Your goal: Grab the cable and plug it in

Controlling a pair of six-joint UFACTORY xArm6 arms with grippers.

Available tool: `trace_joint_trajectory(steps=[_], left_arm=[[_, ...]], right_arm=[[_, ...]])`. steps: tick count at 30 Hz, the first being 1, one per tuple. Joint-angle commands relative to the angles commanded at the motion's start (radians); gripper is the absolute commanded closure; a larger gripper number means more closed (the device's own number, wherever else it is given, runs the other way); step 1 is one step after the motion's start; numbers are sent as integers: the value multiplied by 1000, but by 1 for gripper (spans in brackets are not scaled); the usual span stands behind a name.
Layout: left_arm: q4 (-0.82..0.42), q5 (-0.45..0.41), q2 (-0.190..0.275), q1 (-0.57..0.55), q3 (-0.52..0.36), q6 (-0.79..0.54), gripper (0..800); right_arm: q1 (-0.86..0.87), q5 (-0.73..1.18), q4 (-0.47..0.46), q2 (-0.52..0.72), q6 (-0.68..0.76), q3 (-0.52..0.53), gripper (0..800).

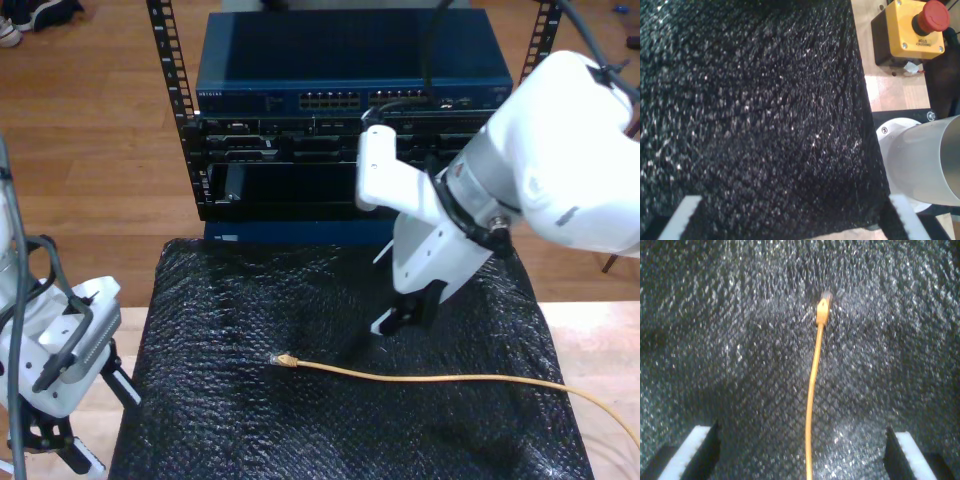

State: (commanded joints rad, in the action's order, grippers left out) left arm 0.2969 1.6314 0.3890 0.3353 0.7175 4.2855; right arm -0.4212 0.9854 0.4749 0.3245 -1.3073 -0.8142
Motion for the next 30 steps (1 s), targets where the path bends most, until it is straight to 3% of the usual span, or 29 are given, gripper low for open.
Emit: trace_joint_trajectory(steps=[15, 21, 30], left_arm=[[0, -44, -55, -51, 23, 52, 0], [0, -66, -75, -57, 38, 68, 0], [0, -81, -104, -57, 46, 66, 0]], right_arm=[[-103, -87, -75, -150, 37, -17, 11], [-144, -98, -117, -226, 77, -68, 12], [-195, -97, -250, -339, 187, -169, 12]])
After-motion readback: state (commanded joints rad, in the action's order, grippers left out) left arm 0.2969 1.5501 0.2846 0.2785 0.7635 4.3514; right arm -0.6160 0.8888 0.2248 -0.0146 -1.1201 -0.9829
